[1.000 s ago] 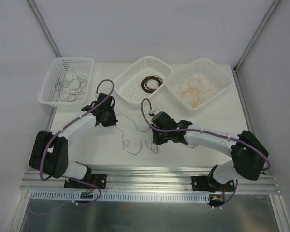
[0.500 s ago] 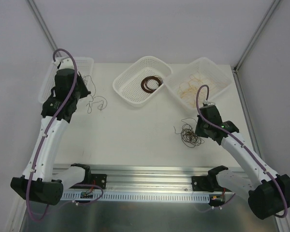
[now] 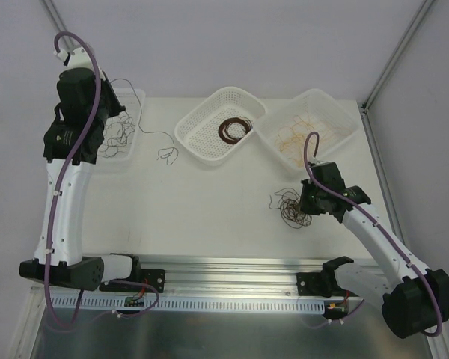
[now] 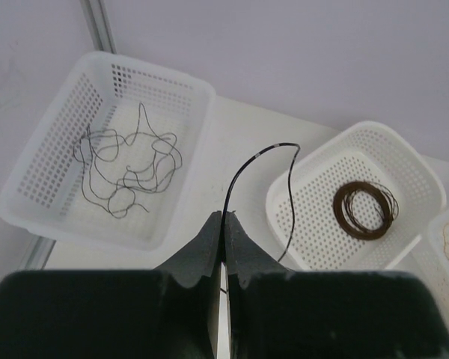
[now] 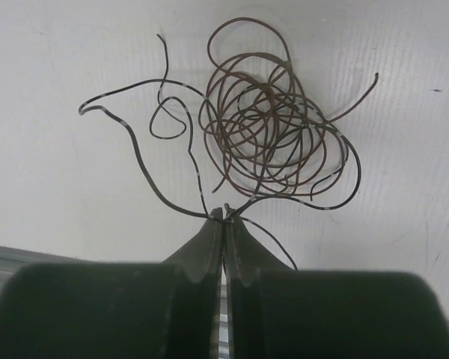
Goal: Untangle the cables
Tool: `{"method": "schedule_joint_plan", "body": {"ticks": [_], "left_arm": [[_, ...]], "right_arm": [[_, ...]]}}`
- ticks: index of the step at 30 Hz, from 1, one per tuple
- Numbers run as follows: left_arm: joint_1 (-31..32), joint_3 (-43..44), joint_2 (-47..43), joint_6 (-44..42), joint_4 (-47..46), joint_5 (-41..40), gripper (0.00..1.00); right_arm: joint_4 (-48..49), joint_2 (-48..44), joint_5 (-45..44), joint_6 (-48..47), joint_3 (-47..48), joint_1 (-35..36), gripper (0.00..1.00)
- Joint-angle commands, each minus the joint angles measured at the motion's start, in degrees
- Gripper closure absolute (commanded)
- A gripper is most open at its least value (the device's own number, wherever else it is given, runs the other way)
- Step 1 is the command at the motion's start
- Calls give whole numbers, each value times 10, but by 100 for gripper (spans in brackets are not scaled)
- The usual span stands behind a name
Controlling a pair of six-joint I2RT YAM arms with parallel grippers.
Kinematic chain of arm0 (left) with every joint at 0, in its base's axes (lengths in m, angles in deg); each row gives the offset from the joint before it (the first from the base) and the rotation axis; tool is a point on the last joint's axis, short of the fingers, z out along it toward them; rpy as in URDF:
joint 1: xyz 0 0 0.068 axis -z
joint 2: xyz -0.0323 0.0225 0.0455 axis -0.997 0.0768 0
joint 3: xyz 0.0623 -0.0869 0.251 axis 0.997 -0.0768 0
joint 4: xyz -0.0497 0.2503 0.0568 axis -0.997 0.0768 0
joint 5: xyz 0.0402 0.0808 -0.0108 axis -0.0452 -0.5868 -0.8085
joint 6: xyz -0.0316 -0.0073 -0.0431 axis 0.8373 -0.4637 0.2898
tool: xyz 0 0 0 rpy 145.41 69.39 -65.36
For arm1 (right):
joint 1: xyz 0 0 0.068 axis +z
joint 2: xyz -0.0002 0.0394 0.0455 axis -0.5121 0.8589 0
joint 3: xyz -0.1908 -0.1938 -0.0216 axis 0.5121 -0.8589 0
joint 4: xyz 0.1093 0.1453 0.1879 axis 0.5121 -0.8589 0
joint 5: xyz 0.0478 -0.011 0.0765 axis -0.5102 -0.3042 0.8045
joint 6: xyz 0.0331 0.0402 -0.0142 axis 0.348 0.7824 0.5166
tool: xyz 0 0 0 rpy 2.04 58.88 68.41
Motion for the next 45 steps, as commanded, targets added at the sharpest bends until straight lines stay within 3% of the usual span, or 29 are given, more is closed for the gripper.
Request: {"method": "schedule_joint_plan", "body": {"ticks": [1,8,19,22,27,28,29,34,36,41,45], "left_arm": [[-27,71,49,-31,-3,-15,100],[-84,232,158,-39,-5,-4,100],[-196,270,325,-20,-20,14,100],[-207,259,371,-17,-23,32,79],[-208,204,381,-5,-26,76,25],[-207,194,376,0,-26,83,6],[-207,171,369,4,-26,104,1],[-196,75,285,38,-30,180,1],[-175,-2,234,43,-46,219,1],[-49,-185,114,33,-91,243,1],[34,-285,39,49,-119,296,1]], "right_arm": [[-2,-12,53,-28,22,3,99],[-3,-29,67,-35,9,9,99],[-9,-22,74,-37,19,28,99],[-11,-14,71,-37,28,40,99],[-11,8,64,-41,57,58,99],[-11,18,60,-42,62,65,99],[-10,25,60,-44,67,68,99],[4,61,56,-43,103,91,99],[8,72,56,-37,114,104,99],[35,106,66,-26,160,132,99],[51,133,72,-18,197,164,99]]}}
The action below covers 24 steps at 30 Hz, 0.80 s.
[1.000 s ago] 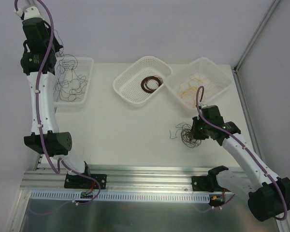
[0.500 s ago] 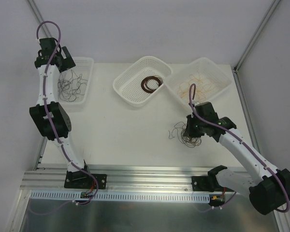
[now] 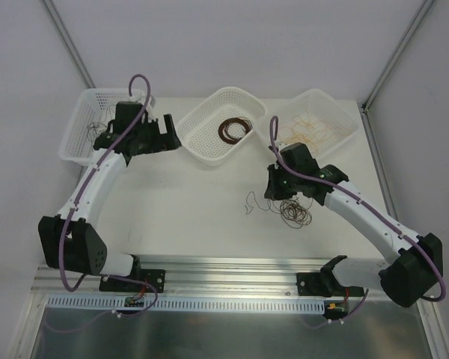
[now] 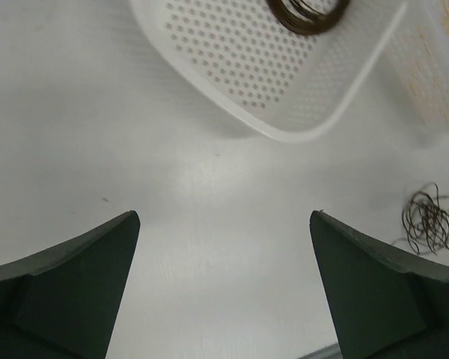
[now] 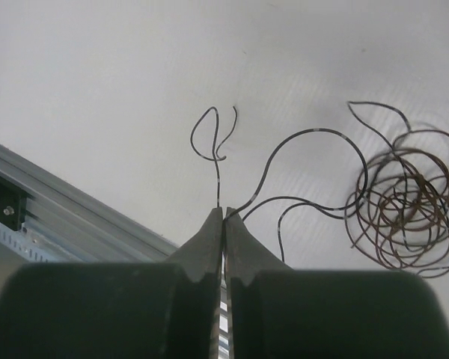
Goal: Untangle the cables
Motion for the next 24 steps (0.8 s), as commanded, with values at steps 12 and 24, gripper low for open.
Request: {"method": "schedule_joint_plan", "body": {"ticks": [12,24], "left_arm": [[294,-341,-269,107,-303,37,1],[445,-352,-207,77,-451,-97,8]], "right_arm": [[83,39,7,140,104,61,99],[113,31,-32,245,105,119,99]]}}
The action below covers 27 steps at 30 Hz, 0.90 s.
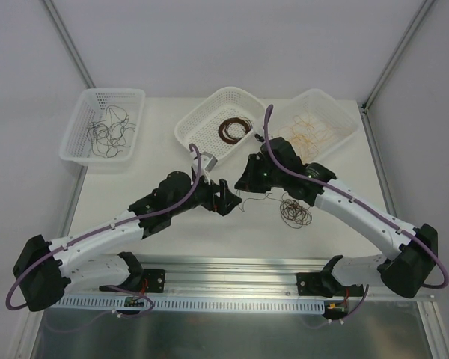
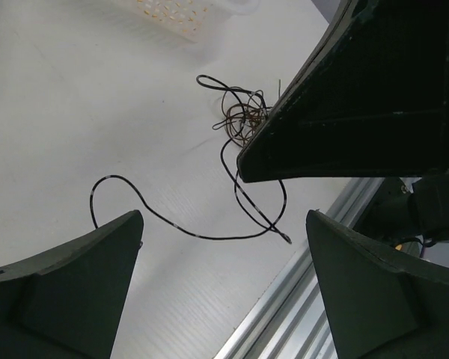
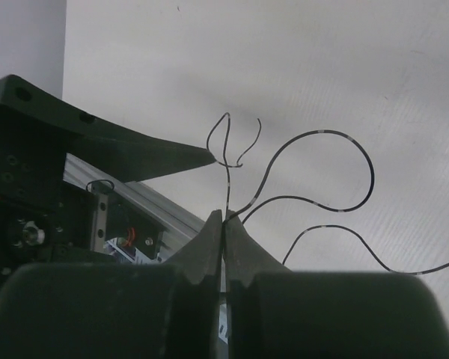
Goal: Untangle the cables
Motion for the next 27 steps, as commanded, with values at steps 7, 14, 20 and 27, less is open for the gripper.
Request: {"method": "schedule_joint_plan", "body": {"ticks": [7,14,20,27], "left_arm": [[55,16,51,-17,-112,-71,21],[76,17,71,-5,-118,-76,71],[76,12,60,10,-89,-85,100],[76,7,16,12,-4,-161,100]], "right_arm": [[30,-26,-31,66,13,21,99],[31,-44,-40,74,-5,23,99],[13,-70,-74,62,-18,23,96],[-55,-106,-135,6,-19,10,54]]}}
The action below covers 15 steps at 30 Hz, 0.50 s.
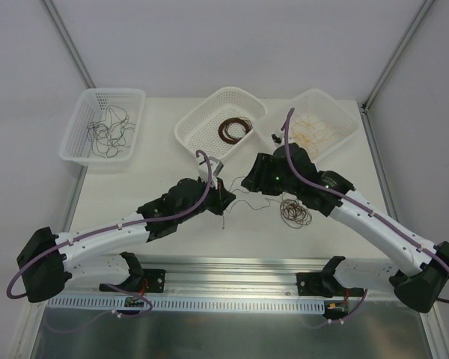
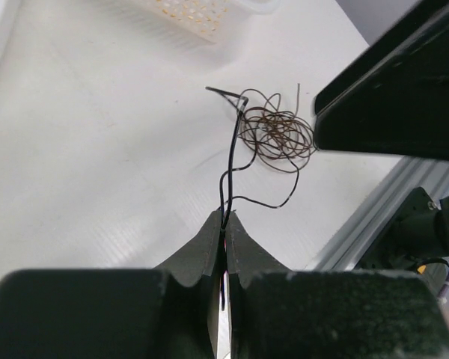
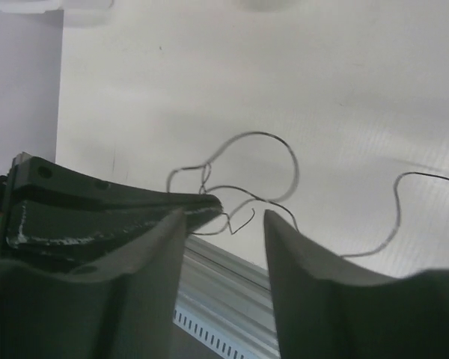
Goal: Untangle the cables
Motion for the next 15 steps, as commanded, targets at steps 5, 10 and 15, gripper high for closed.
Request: {"method": "schedule_joint_plan", "body": {"ticks": [5,10,15], "left_arm": [[2,-9,-60,8,75,-85,100],[2,-19,-88,14,95,-93,100],[2,-21,-104,16,109,-95,100]], "right_arm": [[-86,-74,-113,-71,-19,-46,41],[-117,-68,-119,-112,-69,-135,41],[-96,-4,-119,-131,-104,-157,43]]}}
